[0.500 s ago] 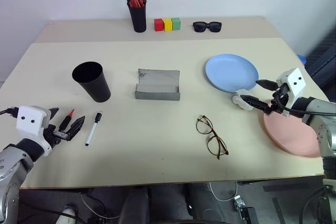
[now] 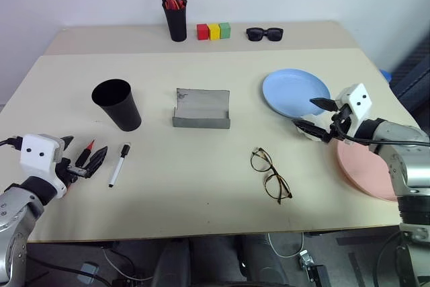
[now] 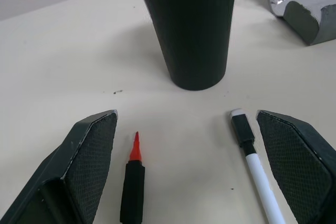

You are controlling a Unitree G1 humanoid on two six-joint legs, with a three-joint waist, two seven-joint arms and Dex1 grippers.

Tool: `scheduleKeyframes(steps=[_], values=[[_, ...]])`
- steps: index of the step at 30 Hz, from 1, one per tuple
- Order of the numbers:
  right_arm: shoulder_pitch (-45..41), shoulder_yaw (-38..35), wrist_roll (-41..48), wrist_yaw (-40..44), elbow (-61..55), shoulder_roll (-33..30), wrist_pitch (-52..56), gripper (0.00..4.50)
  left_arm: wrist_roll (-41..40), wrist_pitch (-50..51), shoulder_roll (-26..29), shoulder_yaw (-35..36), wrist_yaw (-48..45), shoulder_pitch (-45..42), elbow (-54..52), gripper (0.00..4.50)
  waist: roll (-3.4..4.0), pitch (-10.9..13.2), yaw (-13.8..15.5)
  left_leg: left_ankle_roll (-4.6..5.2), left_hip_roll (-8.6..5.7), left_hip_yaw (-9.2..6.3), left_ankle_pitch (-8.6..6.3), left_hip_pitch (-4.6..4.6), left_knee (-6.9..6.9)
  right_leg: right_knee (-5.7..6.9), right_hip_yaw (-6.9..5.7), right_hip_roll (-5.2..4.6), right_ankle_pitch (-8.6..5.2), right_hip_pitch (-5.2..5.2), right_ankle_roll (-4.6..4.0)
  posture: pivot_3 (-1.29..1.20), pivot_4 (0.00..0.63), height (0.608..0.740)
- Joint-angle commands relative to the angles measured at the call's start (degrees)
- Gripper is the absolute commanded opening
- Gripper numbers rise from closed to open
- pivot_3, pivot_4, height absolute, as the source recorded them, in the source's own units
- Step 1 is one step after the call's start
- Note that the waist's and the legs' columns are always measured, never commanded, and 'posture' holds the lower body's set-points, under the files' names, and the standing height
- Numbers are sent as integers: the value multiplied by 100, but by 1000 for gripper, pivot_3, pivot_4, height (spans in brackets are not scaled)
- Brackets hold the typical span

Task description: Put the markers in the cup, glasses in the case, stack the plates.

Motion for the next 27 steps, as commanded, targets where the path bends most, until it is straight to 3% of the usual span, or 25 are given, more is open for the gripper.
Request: scheduleKeyframes(steps=[1,13,17,20,23,27], values=[[-125,105,89,-117,-570,169,16,4096,100,-54,124,-41,38,-134,27,4341,0,0,-2,0,0,0,0,0,0,0,0,0,0,0,0,0,150,740],[0,577,302,-235,-1453,635,427,4096,59,334,212,-164,87,-312,-11,4341,0,0,-7,0,0,-1,0,0,0,1,0,0,0,0,1,0,150,740],[-159,1302,147,-550,-2103,1105,708,4152,492,1913,722,-453,746,-616,229,4420,-1,-1,-26,0,4,-6,0,3,-1,7,-1,7,1,-3,1,0,150,740],[-171,1699,-54,-877,-2378,1436,828,4152,366,2862,659,-448,1209,-1472,463,4420,-1,-1,10,0,5,-6,0,2,-3,14,-1,8,1,-8,3,0,150,740],[-116,1913,-136,-1059,-2528,1632,919,4152,273,3687,715,-475,1330,-2037,603,4420,-20,-10,26,-1,3,-13,0,-5,5,9,-8,6,11,-3,20,0,150,740],[-76,2054,-117,-1131,-2696,1721,1000,4152,347,4744,1289,-1164,1215,-2330,816,4420,-18,-8,-13,-1,1,-12,0,-3,-5,9,-8,4,14,-8,26,0,150,740]])
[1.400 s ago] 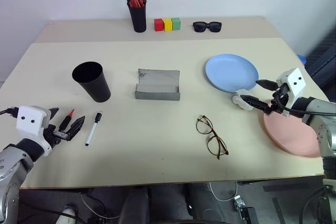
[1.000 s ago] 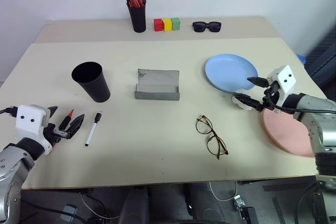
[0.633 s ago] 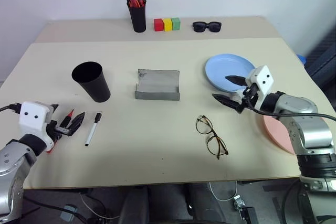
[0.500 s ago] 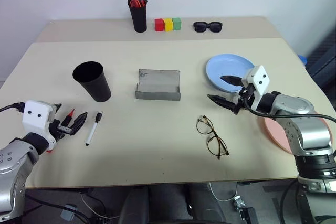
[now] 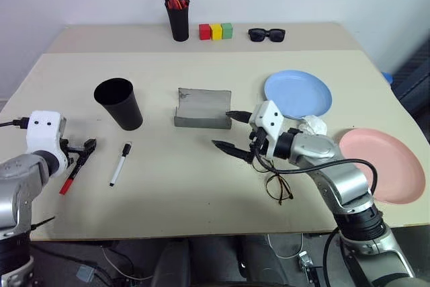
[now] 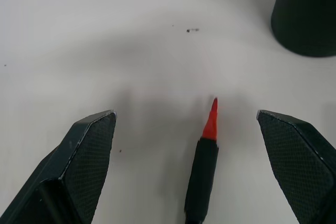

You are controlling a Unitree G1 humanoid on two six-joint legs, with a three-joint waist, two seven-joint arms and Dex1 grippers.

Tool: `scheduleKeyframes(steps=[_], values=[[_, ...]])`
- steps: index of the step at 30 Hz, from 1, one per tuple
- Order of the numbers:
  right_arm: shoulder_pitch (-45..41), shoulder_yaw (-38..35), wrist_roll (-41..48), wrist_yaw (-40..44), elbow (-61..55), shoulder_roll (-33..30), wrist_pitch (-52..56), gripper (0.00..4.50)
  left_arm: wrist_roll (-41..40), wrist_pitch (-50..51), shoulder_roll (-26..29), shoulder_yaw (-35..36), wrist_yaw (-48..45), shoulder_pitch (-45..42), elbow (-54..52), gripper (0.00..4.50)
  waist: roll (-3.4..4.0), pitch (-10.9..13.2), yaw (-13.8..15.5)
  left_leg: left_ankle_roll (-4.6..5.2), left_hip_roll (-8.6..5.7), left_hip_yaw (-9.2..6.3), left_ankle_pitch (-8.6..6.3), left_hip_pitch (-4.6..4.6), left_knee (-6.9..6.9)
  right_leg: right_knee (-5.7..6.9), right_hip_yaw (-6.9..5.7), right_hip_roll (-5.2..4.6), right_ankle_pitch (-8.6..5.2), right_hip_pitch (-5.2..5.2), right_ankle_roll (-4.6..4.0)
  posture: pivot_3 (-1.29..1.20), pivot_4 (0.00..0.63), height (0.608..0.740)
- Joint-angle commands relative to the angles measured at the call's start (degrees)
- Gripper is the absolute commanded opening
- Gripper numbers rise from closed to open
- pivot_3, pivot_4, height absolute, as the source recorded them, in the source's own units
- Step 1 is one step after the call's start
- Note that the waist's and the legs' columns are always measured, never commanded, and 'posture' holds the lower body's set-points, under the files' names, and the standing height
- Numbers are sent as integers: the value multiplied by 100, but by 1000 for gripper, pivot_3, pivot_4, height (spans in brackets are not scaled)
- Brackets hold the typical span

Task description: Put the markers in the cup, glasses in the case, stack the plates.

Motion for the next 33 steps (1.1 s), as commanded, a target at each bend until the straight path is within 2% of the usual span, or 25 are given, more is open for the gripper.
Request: scheduleKeyframes(steps=[1,6,8,10,16,19,24,27,30,33], values=[[-1,7,19,-76,-337,49,42,4152,11,769,370,-384,-116,-189,133,4420,5,3,-18,0,1,-1,0,3,-2,3,0,2,0,-2,-1,0,150,740],[48,20,32,-128,-464,44,114,4152,-46,1211,492,-453,-287,-363,473,4420,4,2,-17,0,2,0,0,6,-3,9,0,2,-2,-4,-4,0,150,740],[87,24,35,-147,-520,35,145,4184,-2,1199,483,-480,-294,-444,628,3888,5,2,-13,0,2,1,0,6,-4,8,0,2,-2,-4,-4,0,150,740],[110,31,32,-161,-550,35,166,4184,36,1161,462,-517,-293,-513,730,3171,5,2,-16,0,3,0,0,7,-4,8,0,2,-2,-5,-4,0,150,740],[137,60,7,-200,-588,56,206,4184,132,1069,353,-448,-159,-566,828,44,5,2,-16,0,3,1,0,8,-4,9,0,2,-1,-5,-4,0,150,740],[121,69,12,-202,-582,46,201,4184,281,613,240,-243,22,-544,827,12,5,2,-8,0,3,0,0,8,-4,8,0,1,-1,-5,-4,0,150,740],[-103,10,-16,-278,-403,163,87,4184,625,-2308,-496,1069,1112,-1331,1023,12,-9,0,41,-2,3,-6,1,1,0,4,-6,0,1,-5,-4,0,150,740],[-456,-147,-27,-565,-163,521,-80,4184,507,-3355,-660,1510,1327,-1838,998,12,-14,0,29,-7,3,-5,4,-5,3,-4,-6,-3,4,-4,-4,0,150,740],[-850,-377,-13,-998,169,1033,-232,4184,577,-4050,-719,1051,1159,-2214,916,12,-11,0,16,-7,2,1,4,-2,0,-3,-4,-5,6,-3,-1,0,150,740],[-945,-322,97,-850,215,1175,-275,4184,511,-4424,-1112,463,1088,-2626,874,12,-11,-1,96,-7,1,-1,4,-1,-1,-1,-5,-3,6,1,0,0,150,740]])
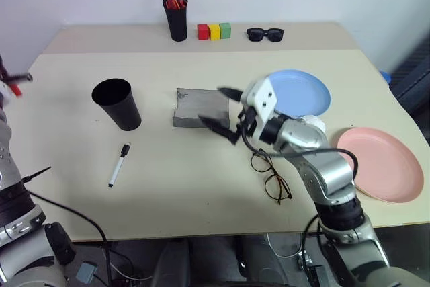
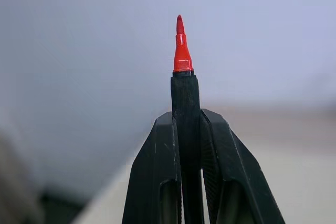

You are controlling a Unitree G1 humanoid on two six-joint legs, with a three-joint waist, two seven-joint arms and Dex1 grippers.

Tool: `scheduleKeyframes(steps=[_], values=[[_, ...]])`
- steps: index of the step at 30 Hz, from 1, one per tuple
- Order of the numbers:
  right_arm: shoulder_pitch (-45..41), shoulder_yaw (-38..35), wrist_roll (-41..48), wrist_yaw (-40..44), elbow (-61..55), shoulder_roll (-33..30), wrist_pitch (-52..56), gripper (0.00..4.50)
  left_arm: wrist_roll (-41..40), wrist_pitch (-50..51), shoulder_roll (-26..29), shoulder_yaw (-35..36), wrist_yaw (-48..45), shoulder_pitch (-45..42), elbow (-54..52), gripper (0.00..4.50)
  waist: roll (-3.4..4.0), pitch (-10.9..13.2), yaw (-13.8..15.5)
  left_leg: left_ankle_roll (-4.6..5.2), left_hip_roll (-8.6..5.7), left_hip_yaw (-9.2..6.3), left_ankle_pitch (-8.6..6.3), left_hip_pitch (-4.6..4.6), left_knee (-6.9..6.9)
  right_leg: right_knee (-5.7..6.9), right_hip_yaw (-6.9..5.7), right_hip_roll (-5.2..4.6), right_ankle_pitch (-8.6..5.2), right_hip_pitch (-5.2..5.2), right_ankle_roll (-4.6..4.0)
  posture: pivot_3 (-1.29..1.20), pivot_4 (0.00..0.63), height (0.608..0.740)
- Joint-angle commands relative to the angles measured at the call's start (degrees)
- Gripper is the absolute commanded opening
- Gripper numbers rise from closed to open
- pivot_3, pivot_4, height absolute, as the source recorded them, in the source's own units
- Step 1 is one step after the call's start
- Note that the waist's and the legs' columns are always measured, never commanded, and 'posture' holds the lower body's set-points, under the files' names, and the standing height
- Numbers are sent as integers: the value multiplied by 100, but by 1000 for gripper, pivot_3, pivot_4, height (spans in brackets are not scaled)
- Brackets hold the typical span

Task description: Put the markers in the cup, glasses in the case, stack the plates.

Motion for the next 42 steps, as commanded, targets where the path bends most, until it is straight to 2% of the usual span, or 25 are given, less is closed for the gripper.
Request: scheduleKeyframes(steps=[1,4,9,26,31,38,42], values=[[-63,42,114,133,-62,96,-180,4184,13,-672,-414,-729,-169,-351,-156,12,-1,0,75,0,-1,0,0,0,1,-2,0,0,2,2,3,0,150,740],[-51,132,65,180,-23,151,-248,4184,193,-1219,-748,-1170,-267,-398,22,12,0,0,79,0,-3,2,0,-4,2,-5,3,-1,6,2,11,0,150,740],[-35,163,14,117,44,256,-302,4184,192,-1485,-1192,-1497,-258,-351,190,12,1,1,-13,1,-2,0,0,-1,1,7,3,3,7,-6,10,0,150,740],[49,194,-49,142,213,311,-460,4184,371,-1028,-1512,-1679,151,496,-601,12,1,1,-55,1,-3,-1,0,-1,4,7,4,3,6,-3,10,0,150,740],[27,212,-52,196,247,309,-466,4184,386,-954,-1543,-1688,181,521,-677,2358,1,1,-58,1,-2,-2,0,-1,4,8,4,4,6,-3,10,0,150,740],[50,231,-68,195,240,314,-440,4184,158,-1006,-1582,-1495,155,552,-939,2358,1,1,-59,1,-2,-2,0,-1,4,7,4,4,6,-3,10,0,150,740],[106,174,-74,196,218,231,-425,4184,-981,-539,-1496,-1066,-370,931,-1839,2358,2,1,-69,1,-2,-2,0,-1,1,6,4,3,6,-3,10,0,150,740]])
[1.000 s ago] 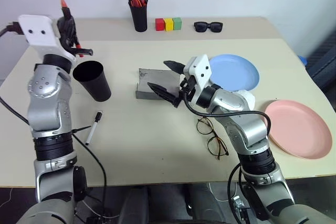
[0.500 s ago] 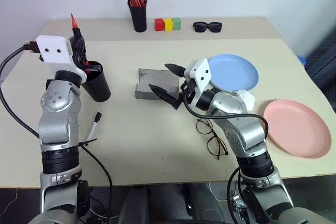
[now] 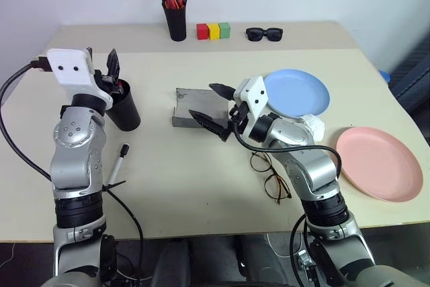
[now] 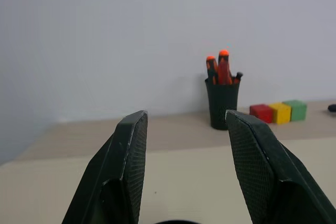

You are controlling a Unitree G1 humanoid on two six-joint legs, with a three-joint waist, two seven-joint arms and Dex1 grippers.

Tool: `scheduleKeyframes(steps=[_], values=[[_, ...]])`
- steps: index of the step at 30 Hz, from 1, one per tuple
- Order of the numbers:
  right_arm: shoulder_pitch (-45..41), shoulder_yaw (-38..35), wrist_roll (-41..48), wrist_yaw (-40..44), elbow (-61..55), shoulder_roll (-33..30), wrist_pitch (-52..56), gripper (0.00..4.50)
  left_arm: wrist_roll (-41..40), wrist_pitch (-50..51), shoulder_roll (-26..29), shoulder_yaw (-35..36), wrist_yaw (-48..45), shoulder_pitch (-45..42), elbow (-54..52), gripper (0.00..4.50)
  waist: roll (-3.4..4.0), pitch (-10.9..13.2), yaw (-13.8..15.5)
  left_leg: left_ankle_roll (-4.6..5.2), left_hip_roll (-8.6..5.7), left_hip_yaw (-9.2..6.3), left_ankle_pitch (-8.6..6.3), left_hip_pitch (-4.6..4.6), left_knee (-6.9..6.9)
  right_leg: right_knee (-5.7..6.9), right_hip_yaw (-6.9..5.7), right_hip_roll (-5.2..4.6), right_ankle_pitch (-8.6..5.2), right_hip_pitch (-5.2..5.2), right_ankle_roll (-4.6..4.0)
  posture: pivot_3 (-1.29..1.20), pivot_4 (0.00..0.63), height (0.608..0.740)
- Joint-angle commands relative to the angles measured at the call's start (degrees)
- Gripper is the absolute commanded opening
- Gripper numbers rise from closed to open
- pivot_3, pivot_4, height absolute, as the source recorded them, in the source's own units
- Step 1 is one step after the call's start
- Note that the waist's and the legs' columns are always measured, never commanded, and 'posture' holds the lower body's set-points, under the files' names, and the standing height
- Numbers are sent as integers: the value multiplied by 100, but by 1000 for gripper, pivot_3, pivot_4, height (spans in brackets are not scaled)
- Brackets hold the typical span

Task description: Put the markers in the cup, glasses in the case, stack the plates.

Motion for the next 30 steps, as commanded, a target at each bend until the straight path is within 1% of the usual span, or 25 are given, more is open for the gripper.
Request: scheduleKeyframes(steps=[1,2,5,7,8,10,12,14,15,18,20,23,25,28,30], values=[[-53,-95,4,20,-136,-66,-86,4184,-1066,498,239,441,-547,423,-1048,2358,0,0,-7,0,0,0,0,0,0,0,0,0,0,0,0,0,150,740],[-49,-122,6,29,-126,-98,-86,4184,-1313,704,374,510,-711,620,-1277,2358,2,1,-4,0,1,0,0,1,-1,0,0,0,0,0,-1,0,150,740],[-74,-197,16,104,-37,-214,-112,4184,-2146,1587,994,773,-1244,1569,-1961,3152,4,2,-8,0,1,0,0,3,-1,1,1,0,-1,1,-2,0,150,740],[-106,-206,35,161,16,-258,-136,4184,-2433,2135,1374,866,-1352,2081,-2174,4081,7,4,-6,0,2,0,0,3,0,2,1,1,-3,2,-5,0,150,740],[-125,-204,39,188,47,-270,-148,4184,-2418,2393,1601,844,-1381,2333,-2246,4473,6,3,1,0,2,1,0,5,1,1,2,1,-6,2,-10,0,150,740],[-172,-181,29,238,118,-269,-178,4184,-1979,2996,2020,606,-1098,2720,-2160,4473,8,5,-2,1,3,0,0,5,1,1,2,3,-12,2,-21,0,150,740],[-202,-156,31,285,158,-244,-191,4184,-1668,3576,2136,418,-581,2725,-1929,4473,12,7,7,1,3,1,0,7,1,0,3,3,-14,4,-24,0,150,740],[-208,-131,31,309,164,-215,-191,4184,-1667,4113,1928,443,-168,2451,-1713,4473,10,6,9,1,3,1,0,6,2,-1,3,3,-15,4,-25,0,150,740],[-192,-100,28,317,141,-193,-185,4184,-1686,4530,1713,484,90,2171,-1563,4473,9,6,13,1,3,1,0,6,3,-2,2,3,-15,5,-24,0,150,740],[-132,-18,23,314,58,-129,-155,4184,-1594,5257,1339,305,468,1538,-1309,4473,4,2,15,1,3,-2,0,5,4,-3,-1,4,-5,7,-7,0,150,740],[-89,19,25,295,-7,-102,-131,4184,-1592,5780,1144,245,569,1190,-1176,4473,4,2,10,1,1,-2,0,4,1,-4,0,3,-2,5,-2,0,150,740],[-15,63,35,249,-148,-80,-71,4184,-1543,6563,1067,92,538,824,-959,4473,4,2,-12,1,2,-3,0,4,-2,-2,-1,4,-2,2,-2,0,150,740],[26,73,35,222,-220,-73,-38,4184,-1464,6910,1032,77,502,669,-858,4473,5,3,-20,0,2,-2,0,5,-4,-1,0,4,-2,0,-2,0,150,740],[87,59,21,151,-307,-79,10,4184,-1315,7119,1097,10,435,539,-702,3749,5,2,-8,0,2,-2,0,6,-3,0,0,4,-2,0,-3,0,150,740],[106,51,22,129,-338,-95,31,4184,-1226,7131,1158,-58,390,519,-668,2858,4,2,-7,0,2,-2,0,6,-2,0,0,3,-2,0,-3,0,150,740]])
